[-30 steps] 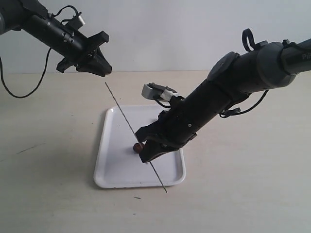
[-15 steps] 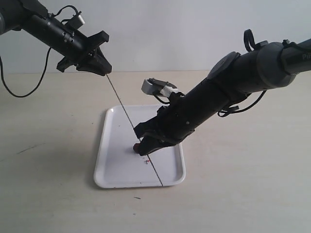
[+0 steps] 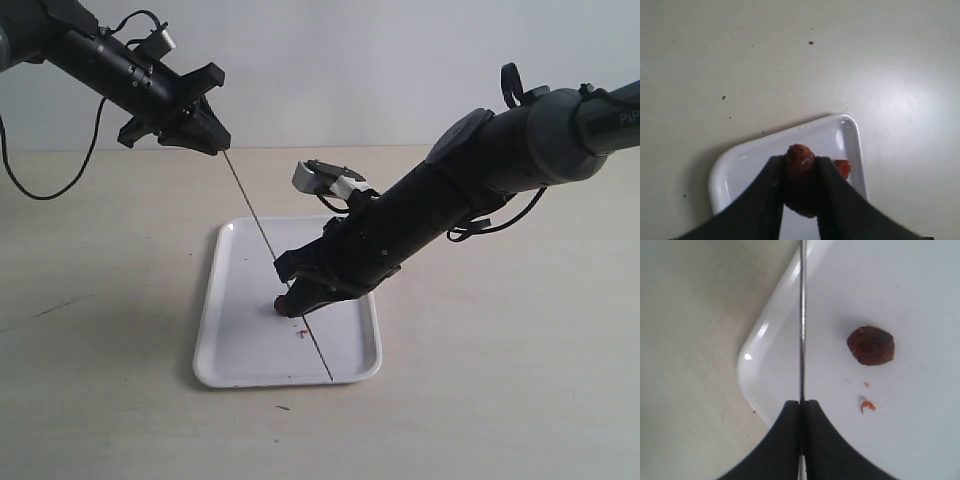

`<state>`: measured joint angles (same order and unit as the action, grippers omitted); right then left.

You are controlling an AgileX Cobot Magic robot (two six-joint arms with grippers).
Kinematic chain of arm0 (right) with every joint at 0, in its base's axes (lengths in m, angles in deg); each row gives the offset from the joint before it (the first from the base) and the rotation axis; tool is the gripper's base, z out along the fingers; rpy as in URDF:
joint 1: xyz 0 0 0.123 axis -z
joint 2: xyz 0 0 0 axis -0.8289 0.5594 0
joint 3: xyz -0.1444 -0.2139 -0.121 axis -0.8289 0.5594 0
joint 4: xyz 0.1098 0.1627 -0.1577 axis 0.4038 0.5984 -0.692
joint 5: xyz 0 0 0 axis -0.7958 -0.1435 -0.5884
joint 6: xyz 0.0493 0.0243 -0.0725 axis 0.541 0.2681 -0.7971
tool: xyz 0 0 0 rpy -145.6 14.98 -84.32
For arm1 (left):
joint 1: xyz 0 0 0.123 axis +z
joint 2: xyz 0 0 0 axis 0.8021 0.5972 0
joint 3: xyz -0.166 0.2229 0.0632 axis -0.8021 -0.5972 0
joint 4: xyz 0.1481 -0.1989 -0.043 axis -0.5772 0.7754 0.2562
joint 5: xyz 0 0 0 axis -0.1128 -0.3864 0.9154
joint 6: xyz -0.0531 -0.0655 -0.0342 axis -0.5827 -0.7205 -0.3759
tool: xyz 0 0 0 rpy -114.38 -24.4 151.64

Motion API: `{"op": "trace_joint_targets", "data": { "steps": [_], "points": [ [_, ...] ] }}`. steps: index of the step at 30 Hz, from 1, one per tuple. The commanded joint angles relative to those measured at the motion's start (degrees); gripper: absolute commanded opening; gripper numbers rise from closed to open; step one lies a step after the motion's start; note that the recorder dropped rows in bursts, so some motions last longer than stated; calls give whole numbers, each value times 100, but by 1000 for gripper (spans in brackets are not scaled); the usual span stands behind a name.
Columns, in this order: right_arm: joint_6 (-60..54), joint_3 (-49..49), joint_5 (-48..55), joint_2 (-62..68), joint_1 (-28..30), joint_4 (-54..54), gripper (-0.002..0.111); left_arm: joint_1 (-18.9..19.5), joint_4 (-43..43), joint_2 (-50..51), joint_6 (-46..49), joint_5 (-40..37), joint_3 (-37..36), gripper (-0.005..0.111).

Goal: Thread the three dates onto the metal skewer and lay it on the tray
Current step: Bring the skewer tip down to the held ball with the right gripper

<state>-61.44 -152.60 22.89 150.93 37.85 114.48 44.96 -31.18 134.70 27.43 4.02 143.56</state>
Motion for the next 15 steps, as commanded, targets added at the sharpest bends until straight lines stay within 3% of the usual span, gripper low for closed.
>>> {"op": "trace_joint_targets", "data": {
  "steps": [1, 15],
  "points": [
    [-35, -32, -36, 3, -7, 1, 0, -25, 221, -69, 37, 11, 3, 22],
    [-35, -32, -233, 3, -7, -27, 0, -26, 256, -69, 37, -63, 3, 22]
  ]
}}
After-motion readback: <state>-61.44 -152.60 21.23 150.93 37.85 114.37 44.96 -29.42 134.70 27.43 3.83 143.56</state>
